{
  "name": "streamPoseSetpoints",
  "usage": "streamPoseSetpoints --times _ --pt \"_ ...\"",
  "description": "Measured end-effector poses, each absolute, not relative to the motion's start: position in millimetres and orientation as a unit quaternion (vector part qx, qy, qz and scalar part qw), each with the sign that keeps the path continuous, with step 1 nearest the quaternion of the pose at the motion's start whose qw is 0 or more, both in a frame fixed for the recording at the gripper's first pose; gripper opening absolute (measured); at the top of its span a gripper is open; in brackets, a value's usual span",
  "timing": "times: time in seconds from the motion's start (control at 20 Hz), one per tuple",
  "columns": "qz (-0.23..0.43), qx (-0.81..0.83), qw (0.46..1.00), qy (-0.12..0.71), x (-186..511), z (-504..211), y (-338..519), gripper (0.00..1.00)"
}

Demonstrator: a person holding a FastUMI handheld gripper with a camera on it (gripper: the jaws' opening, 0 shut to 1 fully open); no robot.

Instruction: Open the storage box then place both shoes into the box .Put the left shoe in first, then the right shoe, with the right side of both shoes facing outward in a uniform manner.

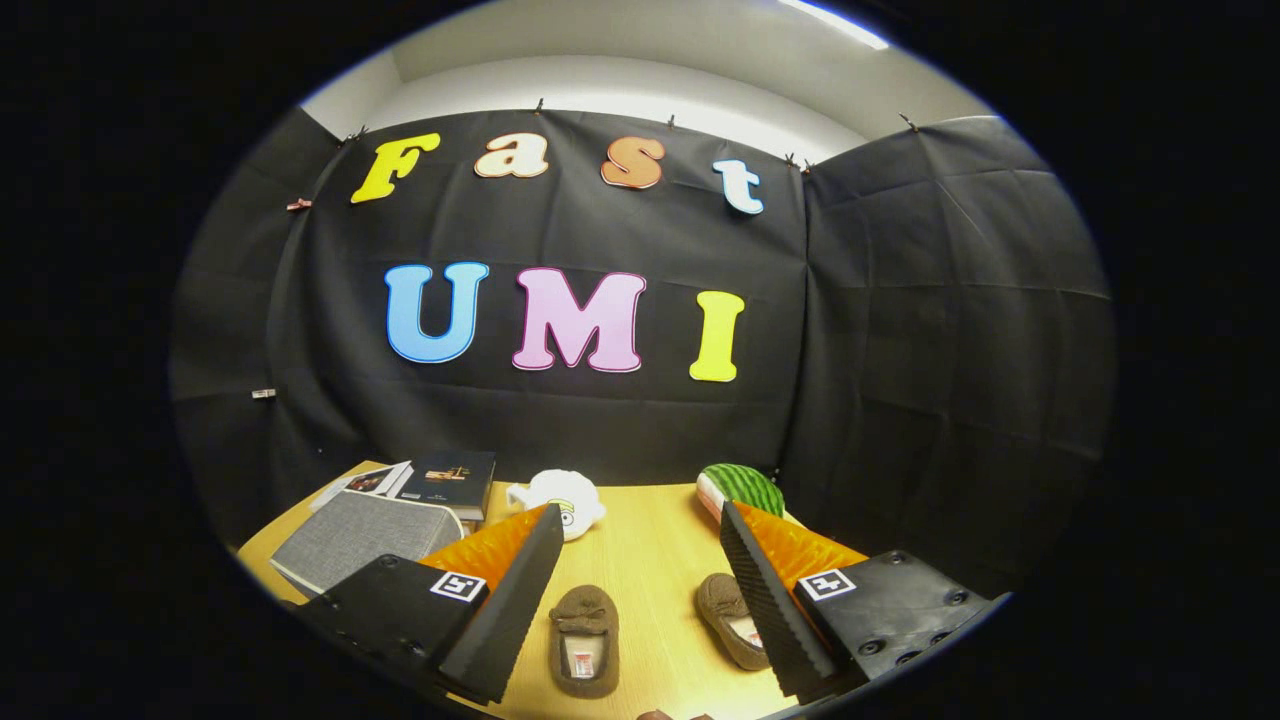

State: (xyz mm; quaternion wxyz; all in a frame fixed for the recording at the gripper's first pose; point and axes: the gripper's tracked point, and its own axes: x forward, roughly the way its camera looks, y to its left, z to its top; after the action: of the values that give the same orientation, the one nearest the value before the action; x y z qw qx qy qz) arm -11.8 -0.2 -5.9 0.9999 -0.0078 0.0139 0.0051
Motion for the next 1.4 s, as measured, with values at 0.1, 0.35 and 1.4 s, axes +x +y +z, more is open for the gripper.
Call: streamPoseSetpoints --times 0.1,0.35,1.4 --pt "0.012 -0.006 1.000 0.017 -14 -8 3 0.97" --pt "0.009 -0.001 1.000 0.015 -10 -9 -3 0.97" --pt "0.243 0.141 0.920 0.272 11 -99 94 0.98"
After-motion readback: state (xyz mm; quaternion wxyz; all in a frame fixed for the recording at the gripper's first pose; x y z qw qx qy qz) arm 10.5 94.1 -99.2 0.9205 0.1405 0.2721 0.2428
